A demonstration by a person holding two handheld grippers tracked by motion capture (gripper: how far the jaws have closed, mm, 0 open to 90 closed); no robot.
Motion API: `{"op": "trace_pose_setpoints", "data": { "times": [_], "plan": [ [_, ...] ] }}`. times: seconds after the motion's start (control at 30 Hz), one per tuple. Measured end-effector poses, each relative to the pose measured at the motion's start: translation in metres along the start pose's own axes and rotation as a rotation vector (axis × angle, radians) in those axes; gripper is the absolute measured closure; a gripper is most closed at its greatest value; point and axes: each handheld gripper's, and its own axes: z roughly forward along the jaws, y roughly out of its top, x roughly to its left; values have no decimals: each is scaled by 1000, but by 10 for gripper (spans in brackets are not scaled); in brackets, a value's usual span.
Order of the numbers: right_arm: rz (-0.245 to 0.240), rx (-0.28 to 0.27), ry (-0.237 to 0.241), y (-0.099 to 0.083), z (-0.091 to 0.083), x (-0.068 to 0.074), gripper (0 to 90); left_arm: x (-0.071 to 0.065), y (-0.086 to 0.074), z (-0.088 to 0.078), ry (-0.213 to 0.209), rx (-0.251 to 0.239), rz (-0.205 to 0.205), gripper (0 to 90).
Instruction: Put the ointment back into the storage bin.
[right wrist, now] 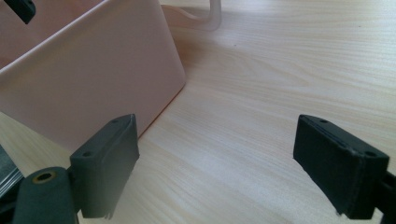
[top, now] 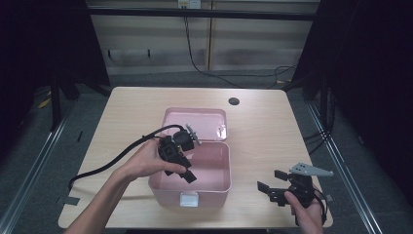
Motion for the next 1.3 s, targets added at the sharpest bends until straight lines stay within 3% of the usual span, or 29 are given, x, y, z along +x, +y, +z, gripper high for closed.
{"op": "trace_pose_setpoints", "data": {
  "times": [0.27, 0.33, 0.5, 0.83, 0.87, 0.97, 1.0, 1.03, 1.07, 1.1, 1.23, 1.27, 1.3],
  "plan": [
    [2, 0, 1, 0, 0, 0, 139, 0, -11, -17, 14, -47, -6, 409],
    [1, 0, 1, 0, 0, 0, 139, -2, -15, -24, 43, -78, -4, 402],
    [2, 2, 0, 0, 0, 0, 139, -5, -17, -29, 38, -98, -4, 394],
    [0, 4, -1, 0, 1, 0, 138, -3, -39, -47, 77, -154, -44, 378],
    [3, 1, -3, 0, 1, 0, 138, -2, -45, -49, 66, -190, -67, 378],
    [3, 2, -1, 0, 1, 0, 138, 0, -50, -53, 82, -190, -62, 374],
    [2, 2, -6, 0, 1, 0, 138, -1, -55, -55, 83, -233, -97, 372],
    [2, 3, -6, 0, 1, 0, 138, 2, -57, -59, 90, -219, -60, 371],
    [2, 5, -6, 0, 1, 0, 138, 2, -57, -59, 90, -219, -60, 369],
    [1, 6, -5, 0, 2, 0, 138, 1, -62, -61, 85, -251, -78, 367],
    [1, 6, -5, 0, 2, 0, 138, 3, -68, -65, 105, -232, -56, 362],
    [1, 6, -6, 0, 1, 0, 138, 2, -71, -65, 112, -256, -82, 362],
    [2, 6, -7, 0, 1, 0, 138, 3, -74, -66, 113, -258, -80, 362]
  ]
}}
